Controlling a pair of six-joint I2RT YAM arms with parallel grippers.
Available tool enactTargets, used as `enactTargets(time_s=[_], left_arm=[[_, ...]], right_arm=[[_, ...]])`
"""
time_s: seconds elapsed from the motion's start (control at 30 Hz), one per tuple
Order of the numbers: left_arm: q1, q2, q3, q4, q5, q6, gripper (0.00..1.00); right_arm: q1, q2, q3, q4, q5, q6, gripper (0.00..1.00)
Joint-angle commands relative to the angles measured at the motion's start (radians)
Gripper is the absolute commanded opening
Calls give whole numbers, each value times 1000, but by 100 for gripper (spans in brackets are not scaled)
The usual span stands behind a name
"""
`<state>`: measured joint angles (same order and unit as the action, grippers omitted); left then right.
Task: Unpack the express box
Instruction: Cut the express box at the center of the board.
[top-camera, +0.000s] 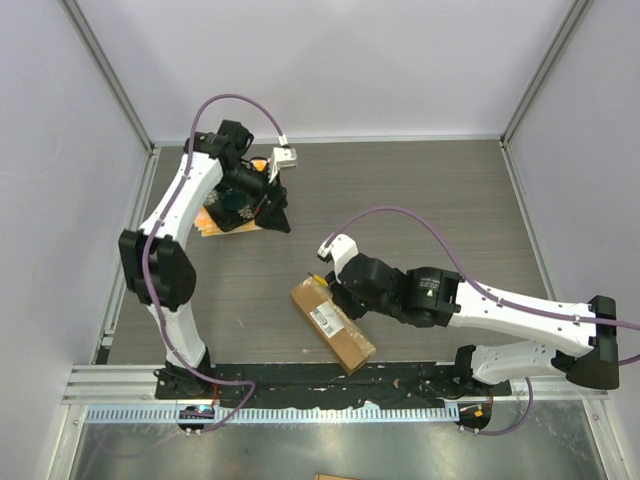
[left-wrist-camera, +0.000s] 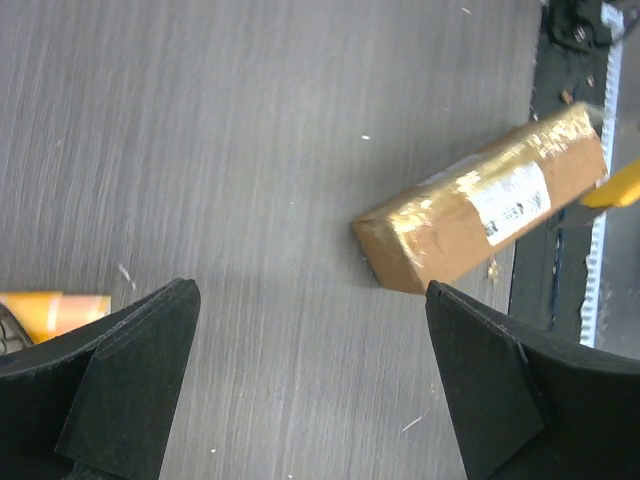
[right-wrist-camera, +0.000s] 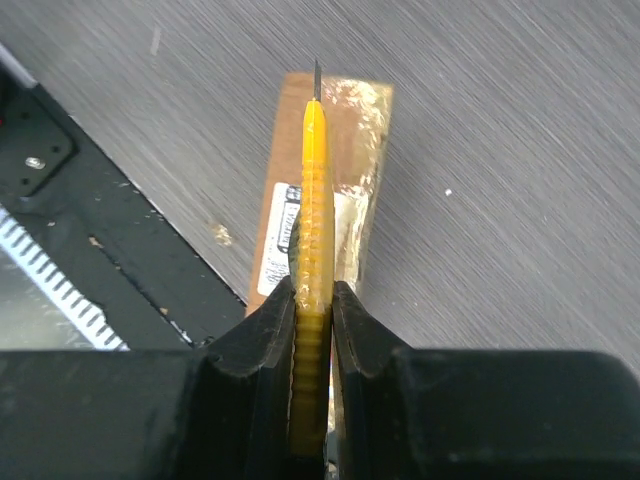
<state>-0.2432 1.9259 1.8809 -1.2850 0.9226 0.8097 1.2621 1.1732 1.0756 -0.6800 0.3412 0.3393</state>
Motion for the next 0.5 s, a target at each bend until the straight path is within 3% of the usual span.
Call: enactTargets(time_s=[0.0,0.17,0.47], left_arm=[[-109,-171,-66,-376,33,240,100],[-153,-220,-58,-350,-1,131,100],[-248,-364,-175,-364,-28,169,97]], right_arm=[[-73,-3,102,7,-224,-103,1],[-118,29,155,-12,-294,-167,1],[-144,17,184,-3,-327,-213,1]])
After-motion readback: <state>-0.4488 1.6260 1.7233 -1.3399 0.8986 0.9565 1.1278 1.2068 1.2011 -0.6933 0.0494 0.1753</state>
